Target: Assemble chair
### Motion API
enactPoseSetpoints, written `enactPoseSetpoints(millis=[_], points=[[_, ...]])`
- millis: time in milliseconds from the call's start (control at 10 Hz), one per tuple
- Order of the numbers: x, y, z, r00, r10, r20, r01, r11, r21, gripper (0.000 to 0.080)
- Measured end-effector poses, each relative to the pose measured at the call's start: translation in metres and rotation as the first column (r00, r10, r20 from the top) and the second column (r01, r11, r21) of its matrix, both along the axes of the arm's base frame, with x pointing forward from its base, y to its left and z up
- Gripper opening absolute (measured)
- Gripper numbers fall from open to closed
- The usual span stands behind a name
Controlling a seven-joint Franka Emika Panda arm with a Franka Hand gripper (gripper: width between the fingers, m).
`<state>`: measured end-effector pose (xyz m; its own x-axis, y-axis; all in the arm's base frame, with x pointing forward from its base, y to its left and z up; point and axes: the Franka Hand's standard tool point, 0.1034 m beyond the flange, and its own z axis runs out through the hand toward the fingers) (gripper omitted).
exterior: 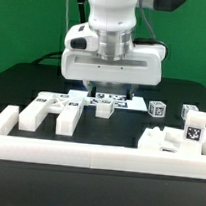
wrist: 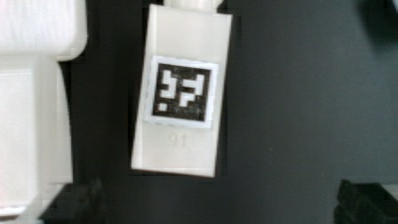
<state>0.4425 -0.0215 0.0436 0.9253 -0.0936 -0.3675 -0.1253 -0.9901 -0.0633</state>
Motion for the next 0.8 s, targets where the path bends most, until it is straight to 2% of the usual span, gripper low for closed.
enactPoseSetpoints(millis=[100, 200, 400, 800], points=[[-0.007, 0.0, 0.0, 0.996, -0.003, -0.094, 0.005, 1.0, 0.021, 0.0648], [-0.007, -0.005, -0.004, 0.985, -0.012, -0.174, 0.017, 0.999, 0.03, 0.0648], [-0.012, -0.005, -0.006, 0.953, -0.008, -0.303, 0.025, 0.998, 0.054, 0.0648], [-0.014, -0.006, -0.015, 0.874, 0.008, -0.485, 0.037, 0.996, 0.081, 0.0648]])
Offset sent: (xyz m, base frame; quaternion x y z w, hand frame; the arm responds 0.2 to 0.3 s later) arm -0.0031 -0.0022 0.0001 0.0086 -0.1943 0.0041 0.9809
